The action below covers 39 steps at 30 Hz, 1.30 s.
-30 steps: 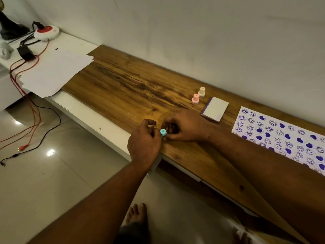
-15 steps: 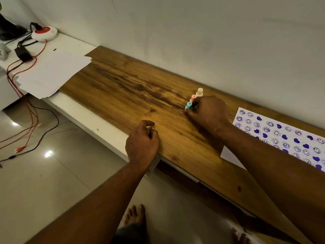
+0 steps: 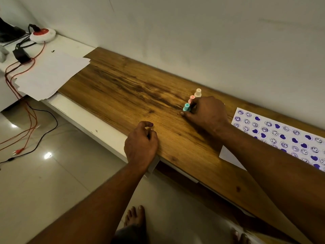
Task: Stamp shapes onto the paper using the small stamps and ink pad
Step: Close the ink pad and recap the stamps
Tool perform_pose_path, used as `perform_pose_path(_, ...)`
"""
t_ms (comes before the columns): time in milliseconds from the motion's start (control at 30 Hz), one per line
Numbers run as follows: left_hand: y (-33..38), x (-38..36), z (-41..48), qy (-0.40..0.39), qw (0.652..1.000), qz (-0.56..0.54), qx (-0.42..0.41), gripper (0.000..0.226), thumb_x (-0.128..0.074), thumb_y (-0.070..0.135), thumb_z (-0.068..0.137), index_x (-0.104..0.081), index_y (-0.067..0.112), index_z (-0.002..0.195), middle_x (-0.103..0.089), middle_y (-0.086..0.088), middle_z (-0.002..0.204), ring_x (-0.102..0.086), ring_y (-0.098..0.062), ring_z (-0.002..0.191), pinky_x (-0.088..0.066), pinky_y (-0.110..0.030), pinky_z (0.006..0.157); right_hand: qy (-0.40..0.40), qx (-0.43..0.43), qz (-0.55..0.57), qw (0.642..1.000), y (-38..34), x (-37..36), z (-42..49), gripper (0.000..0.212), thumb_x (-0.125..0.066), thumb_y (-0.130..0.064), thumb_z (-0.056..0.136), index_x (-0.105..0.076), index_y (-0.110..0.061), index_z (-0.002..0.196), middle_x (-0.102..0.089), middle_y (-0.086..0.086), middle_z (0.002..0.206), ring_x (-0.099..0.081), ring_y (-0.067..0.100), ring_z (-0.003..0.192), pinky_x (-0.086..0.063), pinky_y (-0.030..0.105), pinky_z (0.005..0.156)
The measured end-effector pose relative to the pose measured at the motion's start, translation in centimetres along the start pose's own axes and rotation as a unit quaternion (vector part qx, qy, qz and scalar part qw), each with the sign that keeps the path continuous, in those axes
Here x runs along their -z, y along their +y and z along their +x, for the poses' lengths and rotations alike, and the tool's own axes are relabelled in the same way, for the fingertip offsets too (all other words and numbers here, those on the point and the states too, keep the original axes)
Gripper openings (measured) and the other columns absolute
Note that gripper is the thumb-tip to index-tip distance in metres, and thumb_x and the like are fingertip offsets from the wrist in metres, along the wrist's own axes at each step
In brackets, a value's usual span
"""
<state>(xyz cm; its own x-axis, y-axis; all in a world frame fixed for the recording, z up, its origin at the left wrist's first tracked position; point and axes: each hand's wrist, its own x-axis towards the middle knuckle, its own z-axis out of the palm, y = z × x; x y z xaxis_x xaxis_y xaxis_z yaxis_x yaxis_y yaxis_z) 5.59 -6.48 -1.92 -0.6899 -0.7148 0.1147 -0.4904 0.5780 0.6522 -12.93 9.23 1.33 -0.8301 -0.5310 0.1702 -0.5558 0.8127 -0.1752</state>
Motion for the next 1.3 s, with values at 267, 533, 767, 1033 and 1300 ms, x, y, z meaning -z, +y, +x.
perform_pose_path(267,0.3,0.2,0.0,0.0,0.999,-0.009,-0.051,0.026,-0.063,0.033,0.098,-0.066,0.032,0.124,-0.058,0.017,0.073,-0.056,-0.003,0.07,-0.039,-0.028,0.064,0.054,-0.052,0.065,0.995,4.6,8.9,-0.8,0.054,-0.06,-0.079,0.08,-0.073,-0.033,0.106,-0.067,-0.012,0.076,-0.066,0.013,0.079,-0.053,0.032,0.072)
perform_pose_path(533,7.2,-2.8,-5.2,-0.207,0.904,0.064,-0.369,0.046,-0.049,0.058,0.1,-0.054,0.043,0.143,-0.064,0.016,0.122,-0.058,-0.005,0.106,-0.042,-0.024,0.083,-0.037,-0.224,0.056,0.972,14.3,13.7,-21.3,0.076,-0.071,-0.077,0.067,-0.066,-0.032,0.128,-0.07,-0.002,0.123,-0.066,0.02,0.101,-0.053,0.037,0.085)
perform_pose_path(767,9.2,-5.3,-7.8,-0.265,0.86,0.165,-0.404,0.059,-0.039,0.067,0.102,-0.043,0.04,0.155,-0.053,0.007,0.142,-0.049,-0.015,0.126,-0.05,-0.035,0.097,-0.128,-0.254,0.031,0.958,17.1,12.9,-29.8,0.095,-0.06,-0.08,0.067,-0.045,-0.039,0.152,-0.044,0.001,0.159,-0.053,0.032,0.133,-0.052,0.045,0.098)
perform_pose_path(1033,8.5,-5.4,-8.3,-0.254,0.86,0.17,-0.408,0.06,-0.038,0.069,0.102,-0.049,0.039,0.152,-0.048,0.008,0.138,-0.043,-0.013,0.126,-0.043,-0.03,0.094,-0.057,-0.183,0.037,0.981,16.6,12.1,-26.5,0.092,-0.055,-0.091,0.069,-0.056,-0.034,0.142,-0.059,-0.003,0.145,-0.06,0.025,0.125,-0.051,0.042,0.096)
perform_pose_path(1300,7.6,-6.1,-8.2,-0.245,0.865,0.152,-0.411,0.064,-0.029,0.072,0.099,-0.049,0.04,0.15,-0.047,0.006,0.14,-0.042,-0.015,0.126,-0.047,-0.034,0.096,-0.093,-0.054,0.067,0.992,9.2,7.3,-8.3,0.115,-0.064,-0.09,0.065,-0.031,-0.03,0.158,-0.039,0.0,0.162,-0.041,0.027,0.145,-0.026,0.056,0.117)
